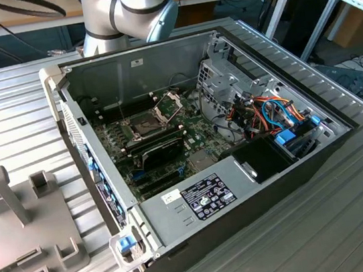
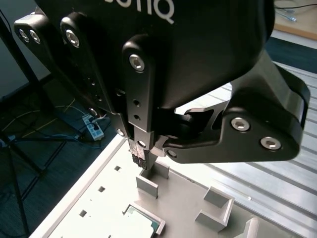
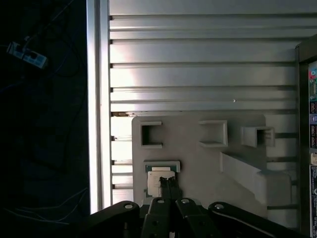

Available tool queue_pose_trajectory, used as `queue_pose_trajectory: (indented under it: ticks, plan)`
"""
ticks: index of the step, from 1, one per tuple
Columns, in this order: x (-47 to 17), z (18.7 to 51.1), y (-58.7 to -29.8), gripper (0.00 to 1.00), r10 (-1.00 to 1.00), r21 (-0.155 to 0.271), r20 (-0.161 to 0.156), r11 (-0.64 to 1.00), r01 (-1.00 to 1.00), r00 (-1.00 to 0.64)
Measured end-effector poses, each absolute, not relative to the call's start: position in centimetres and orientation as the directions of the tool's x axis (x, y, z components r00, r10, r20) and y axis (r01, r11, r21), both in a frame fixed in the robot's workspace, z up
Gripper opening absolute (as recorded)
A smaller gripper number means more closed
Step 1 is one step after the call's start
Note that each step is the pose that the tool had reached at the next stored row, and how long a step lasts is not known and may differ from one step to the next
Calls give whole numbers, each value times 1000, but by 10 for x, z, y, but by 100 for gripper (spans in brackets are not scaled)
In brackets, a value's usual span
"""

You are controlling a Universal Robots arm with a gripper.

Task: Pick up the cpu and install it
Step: 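Reach for the cpu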

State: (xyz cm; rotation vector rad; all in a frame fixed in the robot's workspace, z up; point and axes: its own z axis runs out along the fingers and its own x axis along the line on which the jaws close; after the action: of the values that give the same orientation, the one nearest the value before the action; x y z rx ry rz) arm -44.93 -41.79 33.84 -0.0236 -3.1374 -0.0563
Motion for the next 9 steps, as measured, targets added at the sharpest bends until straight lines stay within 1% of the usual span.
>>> queue_pose_trajectory:
  ticks: [3,9]
  plan:
    - [-449,332,-418,11,15,36,4,999,15,-1000]
    - [-449,331,-418,11,15,35,4,999,15,-1000]
